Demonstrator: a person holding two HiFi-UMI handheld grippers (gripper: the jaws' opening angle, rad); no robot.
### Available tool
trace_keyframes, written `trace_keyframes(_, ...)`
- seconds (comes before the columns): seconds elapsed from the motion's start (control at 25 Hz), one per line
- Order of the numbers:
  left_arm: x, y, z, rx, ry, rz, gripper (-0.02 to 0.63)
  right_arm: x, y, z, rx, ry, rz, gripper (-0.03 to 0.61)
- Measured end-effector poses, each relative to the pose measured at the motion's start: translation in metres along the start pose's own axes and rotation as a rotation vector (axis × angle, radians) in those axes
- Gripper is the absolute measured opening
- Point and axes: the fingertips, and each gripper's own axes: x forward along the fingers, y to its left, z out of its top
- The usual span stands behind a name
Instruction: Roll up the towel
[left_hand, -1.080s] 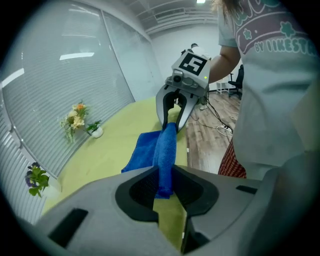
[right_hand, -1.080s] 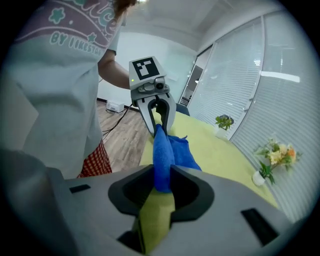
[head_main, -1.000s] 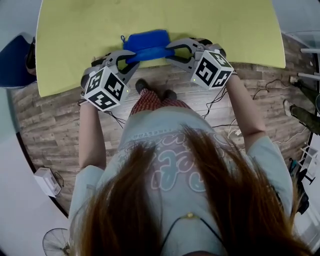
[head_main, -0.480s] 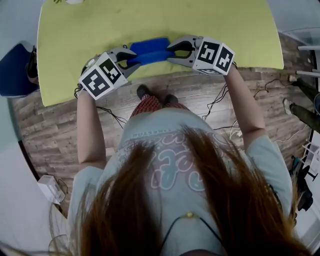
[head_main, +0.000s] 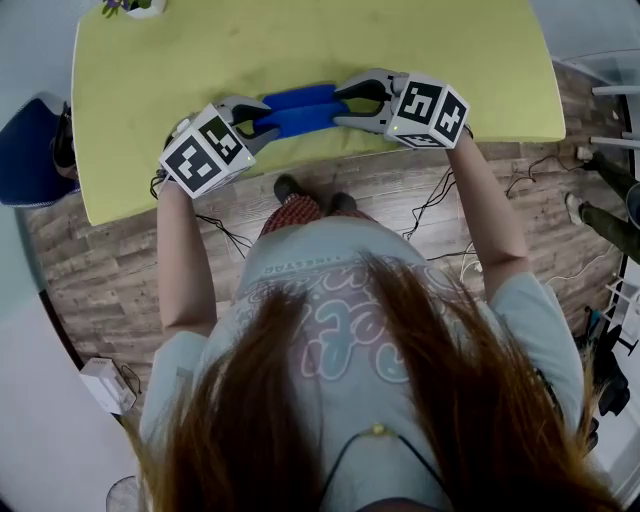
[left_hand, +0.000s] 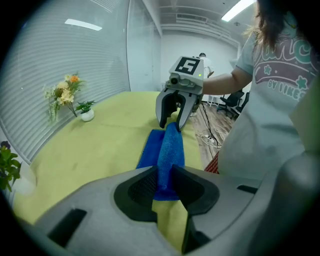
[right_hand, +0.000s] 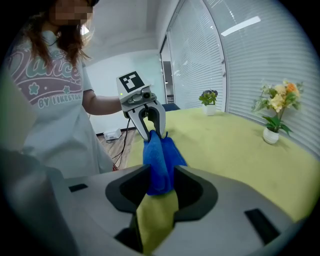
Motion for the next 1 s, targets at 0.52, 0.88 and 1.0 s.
trace_keyframes(0.52, 0.003, 0.011, -0.001, -0.075, -0.020, 0.024, 0.087, -0.027, 0.009, 0.028, -0.362, -0.108, -0.279, 0.199)
trace_keyframes(0.88, 0.003, 0.012, -0.003, -0.084, 0.003, 0.030, 0.087, 0.014, 0.027, 0.008, -0.591, 0.078, -0.256, 0.215)
trace_keyframes(1.0, 0.002, 0.010, 0.001, -0.062, -0.005, 0.059, 0.087, 0.015, 0.024, 0.005, -0.545, 0.087, -0.238, 0.215)
